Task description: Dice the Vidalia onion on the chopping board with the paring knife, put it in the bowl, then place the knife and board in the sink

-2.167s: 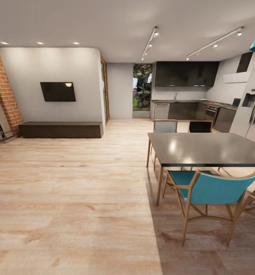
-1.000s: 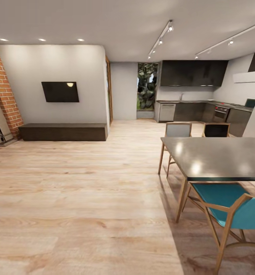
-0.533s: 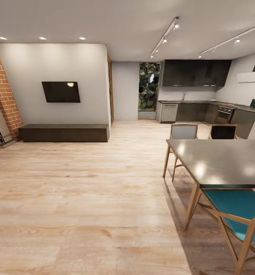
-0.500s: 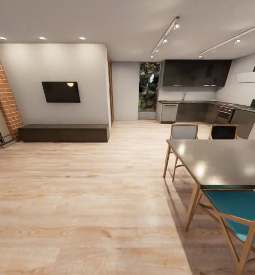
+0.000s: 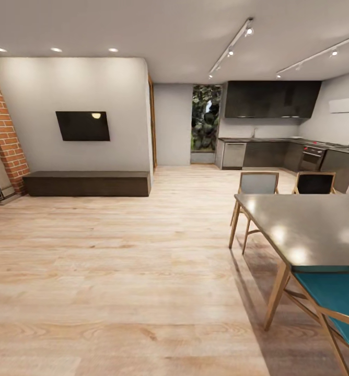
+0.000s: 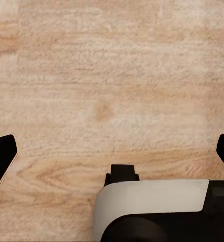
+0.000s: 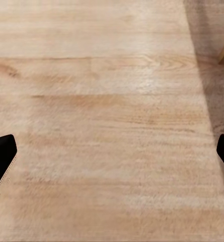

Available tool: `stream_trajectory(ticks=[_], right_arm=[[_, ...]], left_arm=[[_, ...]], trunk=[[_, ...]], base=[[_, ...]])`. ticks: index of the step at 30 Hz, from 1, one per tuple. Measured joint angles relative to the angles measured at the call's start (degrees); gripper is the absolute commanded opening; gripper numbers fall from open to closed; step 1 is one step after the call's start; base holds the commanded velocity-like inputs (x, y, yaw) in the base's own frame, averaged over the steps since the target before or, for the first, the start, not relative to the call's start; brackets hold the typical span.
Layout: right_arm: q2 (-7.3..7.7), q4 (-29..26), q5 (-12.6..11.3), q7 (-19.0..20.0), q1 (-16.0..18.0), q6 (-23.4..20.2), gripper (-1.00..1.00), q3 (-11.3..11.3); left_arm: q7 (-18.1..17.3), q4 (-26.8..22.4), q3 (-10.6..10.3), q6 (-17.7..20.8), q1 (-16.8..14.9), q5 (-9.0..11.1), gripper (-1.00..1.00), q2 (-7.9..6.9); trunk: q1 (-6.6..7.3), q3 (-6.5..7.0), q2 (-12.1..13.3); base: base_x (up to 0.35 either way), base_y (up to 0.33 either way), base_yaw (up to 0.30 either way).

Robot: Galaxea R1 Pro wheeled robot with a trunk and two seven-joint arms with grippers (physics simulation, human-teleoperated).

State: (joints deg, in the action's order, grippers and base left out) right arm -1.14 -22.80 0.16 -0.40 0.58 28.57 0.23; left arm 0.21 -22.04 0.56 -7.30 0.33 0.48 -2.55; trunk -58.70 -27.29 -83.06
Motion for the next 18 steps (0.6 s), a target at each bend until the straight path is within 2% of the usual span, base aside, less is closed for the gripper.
stream_trajectory(ticks=[18], right_arm=[[0.00, 0.0, 0.0, 0.0, 0.0, 0.0, 1.00, -0.1]], left_arm=[[0.0, 0.5, 0.0, -0.1, 0.0, 0.0, 1.00, -0.09]], trunk=[[0.00, 0.00, 0.0]], base=[[0.249, 0.103, 0.000]])
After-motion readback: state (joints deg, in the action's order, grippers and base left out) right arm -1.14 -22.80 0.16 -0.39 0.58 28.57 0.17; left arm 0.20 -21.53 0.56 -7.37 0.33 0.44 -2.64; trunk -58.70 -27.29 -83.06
